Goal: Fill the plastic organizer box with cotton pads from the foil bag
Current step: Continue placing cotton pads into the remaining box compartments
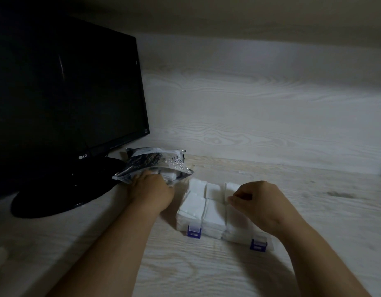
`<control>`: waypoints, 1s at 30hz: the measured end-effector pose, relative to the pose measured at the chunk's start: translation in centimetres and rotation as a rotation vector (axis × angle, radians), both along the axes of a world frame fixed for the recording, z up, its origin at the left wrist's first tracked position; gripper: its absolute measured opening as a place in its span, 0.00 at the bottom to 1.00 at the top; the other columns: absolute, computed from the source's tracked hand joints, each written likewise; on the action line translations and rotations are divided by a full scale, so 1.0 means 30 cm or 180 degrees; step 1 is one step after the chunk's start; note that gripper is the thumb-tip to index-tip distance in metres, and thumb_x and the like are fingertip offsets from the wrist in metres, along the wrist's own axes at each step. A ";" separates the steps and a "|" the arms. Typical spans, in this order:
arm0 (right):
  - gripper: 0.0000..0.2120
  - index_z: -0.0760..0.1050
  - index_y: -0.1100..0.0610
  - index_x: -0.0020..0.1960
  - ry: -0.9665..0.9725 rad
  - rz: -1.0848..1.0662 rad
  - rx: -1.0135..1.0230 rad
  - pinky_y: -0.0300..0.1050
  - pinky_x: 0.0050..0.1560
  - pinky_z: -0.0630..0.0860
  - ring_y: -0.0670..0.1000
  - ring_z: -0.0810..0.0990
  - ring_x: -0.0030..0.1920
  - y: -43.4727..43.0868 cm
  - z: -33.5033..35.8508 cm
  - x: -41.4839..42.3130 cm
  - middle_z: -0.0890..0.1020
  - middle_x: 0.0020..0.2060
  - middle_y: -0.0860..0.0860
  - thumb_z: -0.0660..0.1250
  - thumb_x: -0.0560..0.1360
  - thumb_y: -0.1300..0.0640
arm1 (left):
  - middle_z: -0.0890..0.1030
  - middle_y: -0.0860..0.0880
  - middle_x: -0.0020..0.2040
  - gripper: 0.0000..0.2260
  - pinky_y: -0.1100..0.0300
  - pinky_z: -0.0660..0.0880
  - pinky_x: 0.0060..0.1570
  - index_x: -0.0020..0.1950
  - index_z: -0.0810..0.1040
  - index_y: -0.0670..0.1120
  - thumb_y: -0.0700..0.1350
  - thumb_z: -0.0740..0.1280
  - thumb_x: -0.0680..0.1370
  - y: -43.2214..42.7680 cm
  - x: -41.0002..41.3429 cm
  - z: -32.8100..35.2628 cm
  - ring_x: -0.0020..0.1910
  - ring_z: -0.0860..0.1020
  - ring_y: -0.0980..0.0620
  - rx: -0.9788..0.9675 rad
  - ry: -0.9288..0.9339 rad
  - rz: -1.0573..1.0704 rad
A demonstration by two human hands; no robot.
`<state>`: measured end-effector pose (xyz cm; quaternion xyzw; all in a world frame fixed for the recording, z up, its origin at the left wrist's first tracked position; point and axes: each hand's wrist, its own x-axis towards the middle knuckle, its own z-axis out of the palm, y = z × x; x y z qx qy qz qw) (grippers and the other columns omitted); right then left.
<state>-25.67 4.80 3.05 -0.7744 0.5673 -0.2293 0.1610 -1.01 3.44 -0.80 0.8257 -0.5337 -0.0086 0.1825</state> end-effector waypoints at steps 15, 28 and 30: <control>0.09 0.81 0.49 0.40 0.0016 0.0044 -0.0028 0.43 0.40 0.78 0.45 0.80 0.37 -0.001 -0.002 -0.001 0.82 0.36 0.45 0.68 0.76 0.46 | 0.76 0.41 0.65 0.23 0.52 0.72 0.62 0.65 0.72 0.45 0.57 0.64 0.75 0.017 -0.007 0.011 0.64 0.74 0.41 0.0211 0.0227 0.0040; 0.12 0.81 0.52 0.39 0.0014 0.0028 -0.0051 0.47 0.39 0.78 0.49 0.80 0.36 0.006 0.002 0.003 0.82 0.35 0.48 0.68 0.76 0.47 | 0.75 0.46 0.66 0.22 0.51 0.66 0.66 0.64 0.76 0.45 0.56 0.62 0.76 0.036 -0.029 0.040 0.67 0.69 0.44 -0.0227 -0.0385 0.0228; 0.12 0.81 0.53 0.38 -0.0003 0.0022 -0.0053 0.47 0.39 0.78 0.50 0.80 0.37 0.006 0.001 0.005 0.82 0.35 0.48 0.68 0.75 0.47 | 0.78 0.47 0.62 0.17 0.52 0.67 0.62 0.60 0.78 0.46 0.53 0.61 0.77 0.050 -0.041 0.064 0.64 0.71 0.45 -0.0456 -0.0629 0.0278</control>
